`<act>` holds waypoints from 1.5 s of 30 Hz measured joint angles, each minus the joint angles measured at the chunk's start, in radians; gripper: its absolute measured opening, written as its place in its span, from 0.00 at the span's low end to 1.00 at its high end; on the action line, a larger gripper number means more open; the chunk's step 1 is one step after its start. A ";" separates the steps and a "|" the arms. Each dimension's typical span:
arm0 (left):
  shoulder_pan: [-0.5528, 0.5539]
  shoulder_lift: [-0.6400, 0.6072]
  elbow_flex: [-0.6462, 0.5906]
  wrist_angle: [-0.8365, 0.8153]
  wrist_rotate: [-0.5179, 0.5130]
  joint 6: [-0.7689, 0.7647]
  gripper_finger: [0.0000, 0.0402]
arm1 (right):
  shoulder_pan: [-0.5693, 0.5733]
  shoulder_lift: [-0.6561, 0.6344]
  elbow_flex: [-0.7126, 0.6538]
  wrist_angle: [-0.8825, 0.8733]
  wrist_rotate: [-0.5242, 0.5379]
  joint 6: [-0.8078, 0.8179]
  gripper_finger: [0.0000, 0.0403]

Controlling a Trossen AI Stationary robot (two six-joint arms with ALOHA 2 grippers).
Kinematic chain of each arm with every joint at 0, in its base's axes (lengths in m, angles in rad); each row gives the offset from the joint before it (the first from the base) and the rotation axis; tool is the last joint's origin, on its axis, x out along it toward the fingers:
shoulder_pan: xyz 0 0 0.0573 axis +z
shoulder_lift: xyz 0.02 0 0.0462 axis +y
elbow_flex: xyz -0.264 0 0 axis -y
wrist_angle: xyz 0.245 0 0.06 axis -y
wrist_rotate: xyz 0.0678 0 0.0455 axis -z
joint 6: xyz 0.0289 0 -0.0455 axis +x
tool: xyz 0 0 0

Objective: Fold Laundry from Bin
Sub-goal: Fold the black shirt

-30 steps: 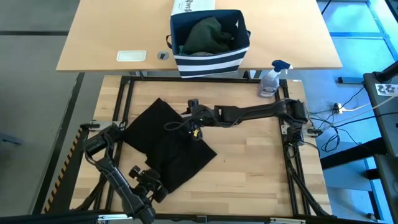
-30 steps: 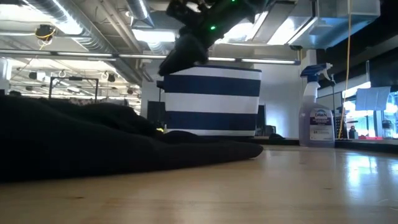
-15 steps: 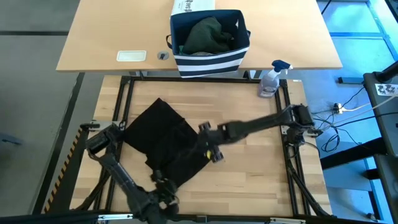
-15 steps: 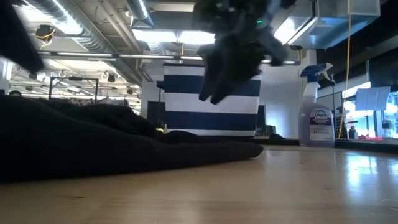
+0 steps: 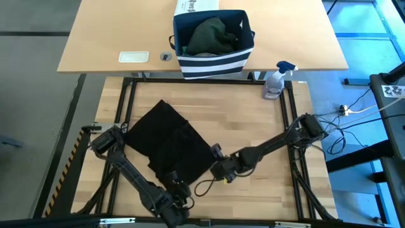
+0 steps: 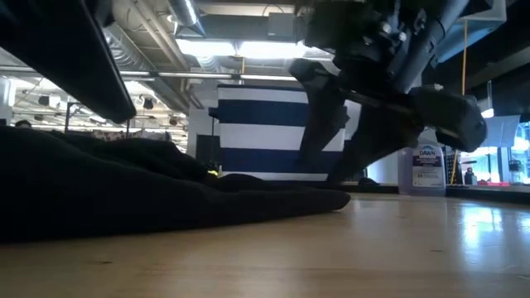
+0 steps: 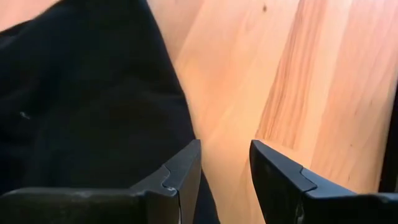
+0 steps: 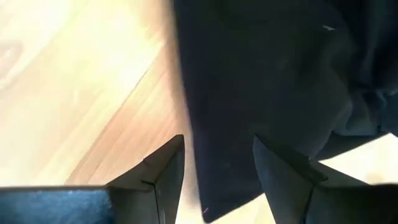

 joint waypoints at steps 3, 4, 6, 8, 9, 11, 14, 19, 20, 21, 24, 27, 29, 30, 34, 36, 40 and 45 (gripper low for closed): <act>0.011 0.000 0.000 -0.006 0.015 0.046 0.32 | 0.007 0.000 -0.007 0.002 0.035 -0.026 0.47; 0.013 0.000 0.000 -0.013 0.016 0.055 0.31 | 0.006 0.000 -0.008 0.004 0.039 -0.039 0.48; 0.020 0.000 0.000 -0.015 0.031 0.076 0.31 | 0.006 0.000 -0.008 0.003 0.041 -0.062 0.51; 0.027 0.000 0.001 -0.009 0.073 0.105 0.30 | 0.005 0.007 -0.009 0.006 0.039 -0.090 0.56; 0.030 0.000 0.001 -0.007 0.093 0.125 0.30 | 0.005 0.009 -0.009 0.010 0.042 -0.103 0.59; 0.039 0.000 0.012 -0.022 0.122 0.167 0.30 | 0.005 0.012 -0.009 0.014 0.051 -0.126 0.66; 0.048 0.000 0.076 -0.074 0.140 0.261 0.30 | 0.005 0.019 -0.009 0.039 0.053 -0.145 0.75; 0.072 -0.001 0.108 -0.071 0.219 0.383 0.30 | 0.005 0.045 -0.008 0.062 0.056 -0.159 0.84; 0.075 0.000 0.109 -0.065 0.240 0.403 0.31 | 0.005 0.057 -0.009 0.064 0.060 -0.164 0.85; 0.076 -0.001 0.108 -0.053 0.260 0.419 0.32 | 0.005 0.065 -0.008 0.069 0.070 -0.168 0.85; 0.073 -0.001 0.105 -0.047 0.323 0.458 0.38 | 0.008 0.088 -0.004 0.074 0.108 -0.176 0.84; 0.076 -0.001 0.104 -0.060 0.341 0.472 0.47 | 0.006 0.100 -0.004 0.077 0.126 -0.179 0.81; 0.084 -0.001 0.107 -0.106 0.343 0.472 0.53 | 0.003 0.102 -0.004 0.078 0.119 -0.185 0.79; 0.087 -0.001 0.108 -0.126 0.345 0.472 0.55 | 0.002 0.102 -0.004 0.079 0.120 -0.186 0.77; 0.101 -0.001 0.100 -0.152 0.350 0.465 0.65 | 0.002 0.104 -0.005 0.081 0.129 -0.186 0.71; 0.106 0.000 0.098 -0.150 0.358 0.462 0.69 | 0.002 0.105 -0.006 0.081 0.131 -0.186 0.69; 0.111 0.014 0.098 -0.113 0.361 0.469 0.73 | 0.000 0.106 -0.006 0.082 0.135 -0.186 0.66; 0.097 0.082 0.098 -0.165 0.393 0.452 0.73 | 0.000 0.107 -0.008 0.100 0.155 -0.186 0.65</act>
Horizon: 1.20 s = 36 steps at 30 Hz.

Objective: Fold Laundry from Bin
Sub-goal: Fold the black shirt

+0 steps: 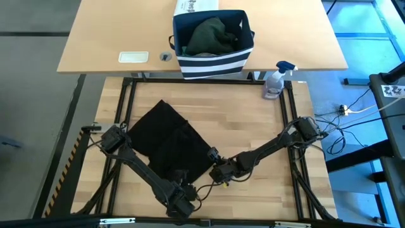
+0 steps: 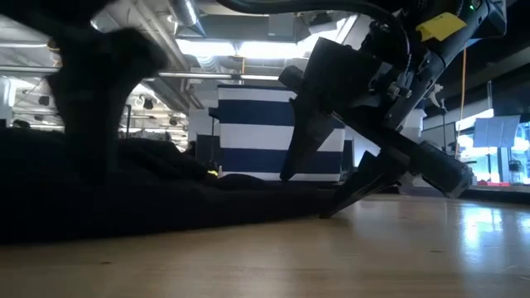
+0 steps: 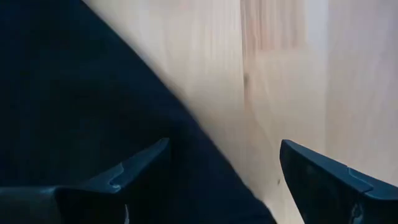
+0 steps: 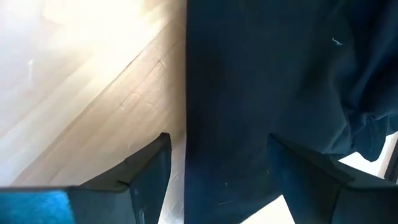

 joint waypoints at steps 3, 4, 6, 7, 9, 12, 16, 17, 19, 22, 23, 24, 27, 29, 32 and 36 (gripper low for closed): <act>-0.005 0.023 0.000 -0.036 0.013 -0.047 0.73 | -0.001 0.001 -0.001 0.010 0.002 -0.003 0.65; -0.006 0.026 0.000 -0.038 0.011 -0.064 0.73 | -0.001 0.001 -0.001 0.011 0.002 -0.003 0.63; -0.010 0.028 0.000 -0.044 -0.008 -0.094 0.73 | -0.001 0.002 -0.001 0.011 0.002 -0.003 0.58; -0.010 0.028 0.000 -0.047 -0.011 -0.106 0.73 | -0.001 0.002 -0.001 0.010 0.001 -0.003 0.54; -0.011 0.026 0.000 -0.049 -0.020 -0.133 0.73 | -0.001 0.004 -0.001 0.009 0.001 -0.003 0.44; -0.013 0.025 0.000 -0.051 -0.028 -0.171 0.73 | -0.004 0.006 -0.002 0.004 0.003 -0.006 0.25; -0.013 0.025 0.004 -0.052 -0.032 -0.207 0.73 | -0.008 0.005 -0.004 -0.027 0.020 -0.004 0.03; -0.013 0.025 0.007 -0.051 -0.032 -0.214 0.73 | -0.008 0.002 -0.003 -0.031 0.021 0.002 0.03; -0.012 0.025 0.021 -0.059 -0.034 -0.224 0.73 | -0.007 -0.004 0.006 -0.055 0.028 0.024 0.04; -0.013 0.024 0.050 -0.090 -0.051 -0.234 0.73 | -0.006 -0.015 0.035 -0.113 0.027 0.049 0.02; -0.013 0.024 0.063 -0.108 -0.060 -0.243 0.73 | -0.005 -0.022 0.044 -0.132 0.026 0.053 0.02; -0.012 0.024 0.078 -0.130 -0.071 -0.252 0.73 | -0.005 -0.027 0.053 -0.151 0.025 0.062 0.02; -0.011 0.024 0.126 -0.195 -0.108 -0.280 0.73 | -0.005 -0.043 0.086 -0.196 0.008 0.075 0.02; -0.011 0.022 0.146 -0.205 -0.127 -0.298 0.73 | -0.004 -0.053 0.107 -0.224 0.002 0.076 0.01; -0.011 0.022 0.156 -0.201 -0.132 -0.318 0.73 | -0.004 -0.069 0.126 -0.257 0.000 0.076 0.01; -0.012 0.022 0.150 -0.206 -0.116 -0.371 0.73 | -0.004 -0.094 0.152 -0.302 -0.015 0.078 0.01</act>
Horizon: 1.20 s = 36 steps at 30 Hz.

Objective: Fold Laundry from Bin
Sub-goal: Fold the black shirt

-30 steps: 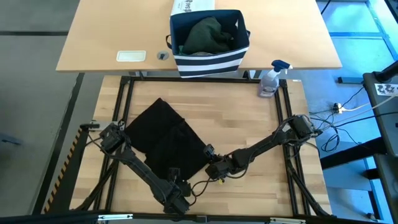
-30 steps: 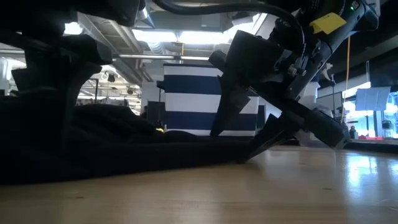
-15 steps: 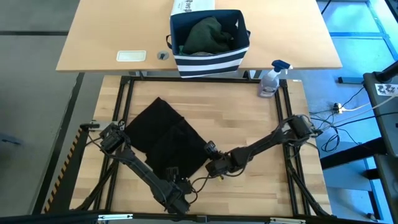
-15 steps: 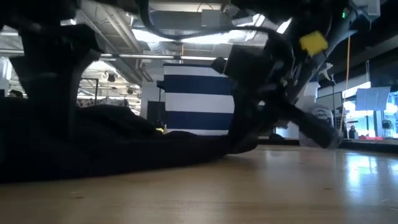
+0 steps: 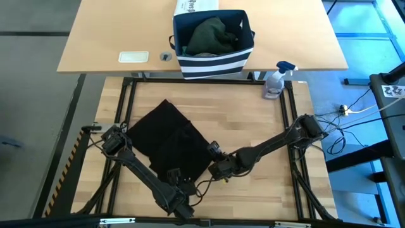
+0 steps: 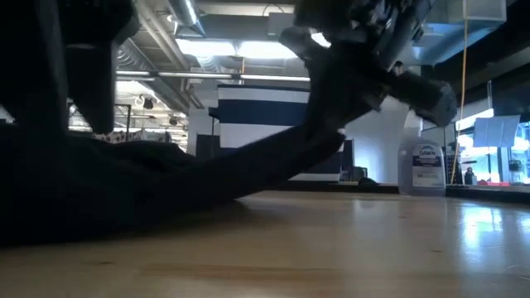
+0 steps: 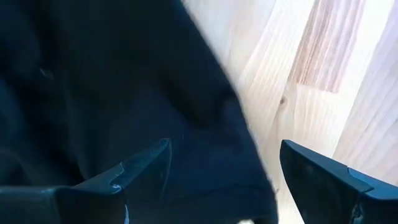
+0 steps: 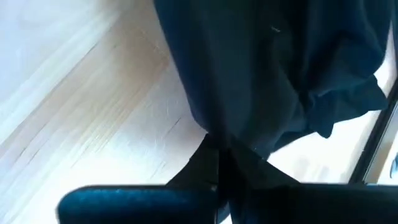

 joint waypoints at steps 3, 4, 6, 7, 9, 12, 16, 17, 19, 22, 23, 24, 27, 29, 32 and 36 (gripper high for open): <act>-0.008 0.000 0.000 0.005 -0.005 -0.040 0.73 | -0.001 0.000 0.031 -0.035 -0.003 0.003 0.01; -0.009 0.000 0.000 0.011 -0.016 -0.055 0.73 | -0.001 0.000 0.039 -0.054 -0.003 0.005 0.01; -0.017 0.000 0.000 0.021 -0.021 -0.065 0.73 | -0.005 0.000 0.045 -0.049 -0.003 0.005 0.01; -0.017 0.003 0.000 0.030 -0.022 -0.065 0.73 | -0.010 0.000 0.045 -0.048 -0.003 0.005 0.01; -0.022 0.010 0.000 0.043 -0.024 -0.075 0.73 | -0.020 0.000 0.045 -0.056 -0.009 0.013 0.01; -0.027 0.016 -0.001 0.051 -0.038 -0.087 0.73 | -0.043 0.000 0.054 -0.067 -0.020 0.032 0.00; -0.034 0.024 -0.001 0.080 -0.091 -0.087 0.73 | -0.068 0.000 0.055 -0.071 -0.052 0.054 0.00; -0.034 0.025 -0.001 0.086 -0.114 -0.087 0.73 | -0.074 0.000 0.055 -0.071 -0.056 0.059 0.00; -0.035 0.026 -0.001 0.079 -0.135 -0.073 0.73 | -0.079 0.000 0.055 -0.072 -0.057 0.069 0.00; -0.029 0.034 -0.001 0.078 -0.129 -0.038 0.73 | -0.085 0.000 0.055 -0.074 -0.065 0.072 0.00; -0.026 0.039 -0.001 0.073 -0.127 -0.034 0.73 | -0.086 0.000 0.055 -0.074 -0.068 0.074 0.00; -0.023 0.047 -0.001 0.065 -0.117 -0.034 0.73 | -0.087 0.000 0.055 -0.074 -0.068 0.075 0.00; -0.018 0.070 -0.001 0.065 -0.058 -0.030 0.73 | -0.087 0.000 0.055 -0.075 -0.070 0.075 0.00; -0.018 0.086 -0.001 0.066 -0.035 -0.030 0.73 | -0.090 0.000 0.055 -0.074 -0.074 0.076 0.00; -0.021 0.094 -0.002 0.044 -0.022 -0.030 0.73 | -0.099 0.000 0.055 -0.073 -0.083 0.076 0.00; -0.021 0.093 -0.001 -0.008 -0.023 -0.031 0.73 | -0.105 0.000 0.055 -0.072 -0.096 0.079 0.00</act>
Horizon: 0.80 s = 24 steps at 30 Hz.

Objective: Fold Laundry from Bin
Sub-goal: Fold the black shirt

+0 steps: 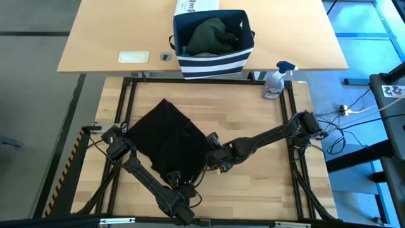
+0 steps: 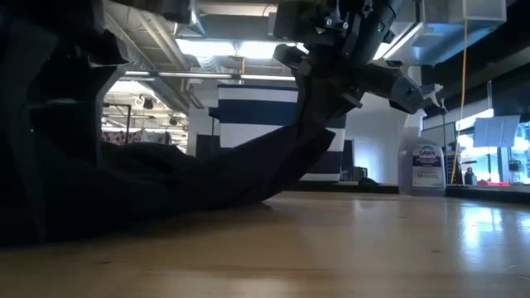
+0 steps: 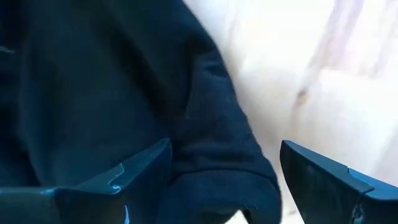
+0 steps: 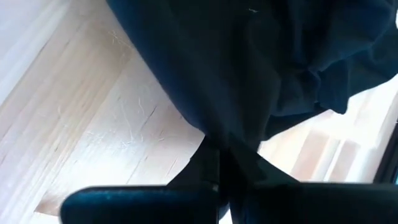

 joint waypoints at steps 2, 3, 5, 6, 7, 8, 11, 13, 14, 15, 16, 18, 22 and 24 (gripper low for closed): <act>0.000 0.000 0.000 -0.051 0.000 -0.001 0.73 | 0.000 0.000 0.000 -0.001 -0.004 0.001 0.00; 0.000 0.000 0.000 -0.070 0.000 -0.001 0.73 | 0.000 0.000 0.000 -0.001 -0.004 0.001 0.00; 0.000 0.000 0.002 -0.096 -0.010 -0.002 0.73 | 0.000 0.000 0.000 -0.001 -0.010 0.002 0.00; 0.000 0.001 0.014 -0.118 -0.023 -0.004 0.73 | 0.000 0.000 0.000 -0.001 -0.016 0.002 0.00; -0.001 0.001 0.028 -0.136 -0.039 -0.005 0.73 | 0.000 0.000 0.000 -0.001 -0.020 0.002 0.00; -0.003 0.000 0.038 -0.141 -0.055 -0.005 0.73 | 0.000 0.000 0.000 -0.001 -0.020 0.002 0.00; -0.008 -0.001 0.048 -0.140 -0.078 -0.001 0.73 | 0.000 0.000 0.000 -0.001 -0.020 0.002 0.00; -0.013 -0.001 0.049 -0.140 -0.079 0.000 0.73 | 0.000 0.000 0.000 -0.001 -0.020 0.002 0.00; -0.017 -0.001 0.049 -0.140 -0.079 0.000 0.73 | 0.000 0.000 0.000 -0.001 -0.020 0.002 0.00; -0.021 -0.001 0.050 -0.138 -0.079 -0.001 0.73 | 0.000 0.000 0.000 -0.001 -0.020 0.002 0.00; -0.024 -0.001 0.048 -0.127 -0.075 0.000 0.73 | 0.000 0.000 0.000 -0.001 -0.020 0.002 0.00; -0.027 -0.001 0.036 -0.086 -0.070 0.000 0.73 | 0.000 0.000 0.000 -0.001 -0.020 0.001 0.00; -0.025 -0.001 0.003 -0.084 -0.067 -0.005 0.73 | 0.000 0.000 0.000 -0.001 -0.020 0.001 0.00; -0.022 -0.001 -0.016 -0.090 -0.066 -0.007 0.73 | 0.000 0.000 0.000 -0.001 -0.020 0.001 0.00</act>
